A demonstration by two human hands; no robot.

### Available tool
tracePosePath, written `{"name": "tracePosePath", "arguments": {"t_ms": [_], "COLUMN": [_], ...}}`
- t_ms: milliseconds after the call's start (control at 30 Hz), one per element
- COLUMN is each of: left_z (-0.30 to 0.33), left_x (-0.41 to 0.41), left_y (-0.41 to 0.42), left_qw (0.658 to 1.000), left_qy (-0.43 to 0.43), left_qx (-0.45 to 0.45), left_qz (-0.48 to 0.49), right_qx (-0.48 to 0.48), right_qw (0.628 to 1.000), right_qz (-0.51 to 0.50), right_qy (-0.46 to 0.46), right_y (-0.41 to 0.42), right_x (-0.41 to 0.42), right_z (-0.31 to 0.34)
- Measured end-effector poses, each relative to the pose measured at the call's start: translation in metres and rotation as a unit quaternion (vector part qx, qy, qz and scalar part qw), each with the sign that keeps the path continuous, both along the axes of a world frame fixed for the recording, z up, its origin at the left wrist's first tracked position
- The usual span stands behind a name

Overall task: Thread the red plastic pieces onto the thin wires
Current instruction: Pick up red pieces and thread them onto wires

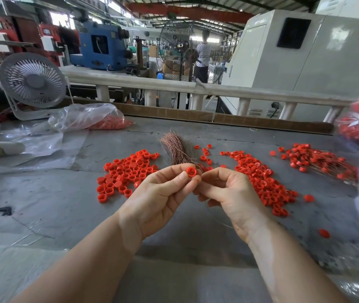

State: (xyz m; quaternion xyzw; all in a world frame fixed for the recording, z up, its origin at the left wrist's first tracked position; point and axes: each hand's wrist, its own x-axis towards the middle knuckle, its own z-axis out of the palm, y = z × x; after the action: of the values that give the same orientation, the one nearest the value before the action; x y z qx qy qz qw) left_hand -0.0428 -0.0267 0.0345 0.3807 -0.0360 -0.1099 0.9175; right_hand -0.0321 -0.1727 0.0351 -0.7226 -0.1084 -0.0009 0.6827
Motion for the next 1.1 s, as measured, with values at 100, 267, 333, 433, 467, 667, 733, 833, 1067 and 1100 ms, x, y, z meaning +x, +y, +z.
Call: {"name": "tracePosePath", "arguments": {"t_ms": [100, 267, 333, 433, 467, 667, 733, 833, 1067, 1100], "left_z": [-0.001, -0.004, -0.006, -0.009, -0.009, -0.008, -0.008, -0.008, -0.009, -0.009], "left_x": [0.002, 0.006, 0.008, 0.008, 0.007, 0.005, 0.005, 0.004, 0.005, 0.005], "left_y": [0.0, 0.001, 0.002, 0.002, 0.002, 0.001, 0.0, 0.0, 0.0, 0.0], "left_qw": [1.0, 0.997, 0.997, 0.995, 0.995, 0.995, 0.994, 0.994, 0.993, 0.993], "left_qy": [0.001, 0.014, 0.016, 0.006, 0.002, -0.012, -0.014, -0.015, -0.018, -0.018], "left_qx": [0.006, 0.005, 0.014, 0.045, 0.054, 0.078, 0.082, 0.087, 0.095, 0.094], "left_qz": [0.025, 0.069, 0.08, 0.084, 0.082, 0.066, 0.065, 0.064, 0.067, 0.067], "right_qx": [-0.02, -0.067, -0.117, -0.214, -0.238, -0.409, -0.436, -0.468, -0.52, -0.513], "right_qw": [1.0, 0.966, 0.938, 0.897, 0.89, 0.834, 0.822, 0.801, 0.791, 0.801], "right_qz": [-0.022, -0.24, -0.317, -0.376, -0.378, -0.369, -0.366, -0.373, -0.321, -0.309], "right_qy": [-0.005, -0.064, -0.078, -0.089, -0.092, -0.036, -0.021, -0.003, 0.02, 0.015], "right_y": [0.0, -0.015, -0.024, -0.029, -0.029, -0.031, -0.031, -0.034, -0.035, -0.035], "right_x": [0.002, 0.015, 0.02, 0.022, 0.022, 0.019, 0.018, 0.017, 0.018, 0.018], "right_z": [-0.002, -0.008, -0.008, -0.008, -0.009, -0.01, -0.009, -0.008, -0.01, -0.01]}}
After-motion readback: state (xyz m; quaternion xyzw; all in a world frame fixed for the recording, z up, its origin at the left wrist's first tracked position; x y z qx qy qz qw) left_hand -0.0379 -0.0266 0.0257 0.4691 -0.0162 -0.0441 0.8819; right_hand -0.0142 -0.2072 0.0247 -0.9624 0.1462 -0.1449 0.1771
